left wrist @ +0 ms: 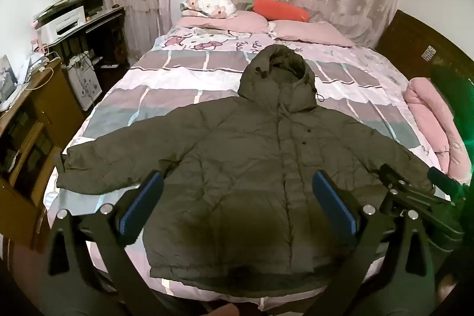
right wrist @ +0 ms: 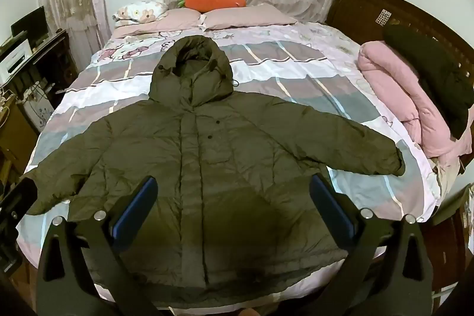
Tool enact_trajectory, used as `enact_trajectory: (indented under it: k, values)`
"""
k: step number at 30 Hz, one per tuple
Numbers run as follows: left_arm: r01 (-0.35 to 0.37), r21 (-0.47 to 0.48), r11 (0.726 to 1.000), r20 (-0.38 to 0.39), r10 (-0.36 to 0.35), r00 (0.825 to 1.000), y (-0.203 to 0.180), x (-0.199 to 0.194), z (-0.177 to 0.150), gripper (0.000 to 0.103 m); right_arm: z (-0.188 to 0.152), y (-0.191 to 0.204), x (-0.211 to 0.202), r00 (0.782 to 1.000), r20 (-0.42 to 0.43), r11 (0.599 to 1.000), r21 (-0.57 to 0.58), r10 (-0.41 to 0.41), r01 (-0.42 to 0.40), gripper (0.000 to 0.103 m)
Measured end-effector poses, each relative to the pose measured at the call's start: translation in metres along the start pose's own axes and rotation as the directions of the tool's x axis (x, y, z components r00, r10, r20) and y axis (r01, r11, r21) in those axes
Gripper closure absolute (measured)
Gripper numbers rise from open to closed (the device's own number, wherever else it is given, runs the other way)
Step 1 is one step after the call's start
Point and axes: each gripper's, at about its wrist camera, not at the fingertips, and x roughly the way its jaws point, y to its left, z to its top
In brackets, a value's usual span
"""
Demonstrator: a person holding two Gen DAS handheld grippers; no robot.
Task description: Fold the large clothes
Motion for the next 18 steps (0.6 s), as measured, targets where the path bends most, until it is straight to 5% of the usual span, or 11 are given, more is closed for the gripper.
enact_trajectory:
  k: [18]
  values:
    - [-0.005, 0.004, 1.0, -0.004, 0.005, 1.0, 0.0, 0.0004, -0.0034, 0.002, -0.0032, 0.0052, 0.0011, 1.0, 0.001, 1.0, -0.005, 0.012, -0.012, 0.001]
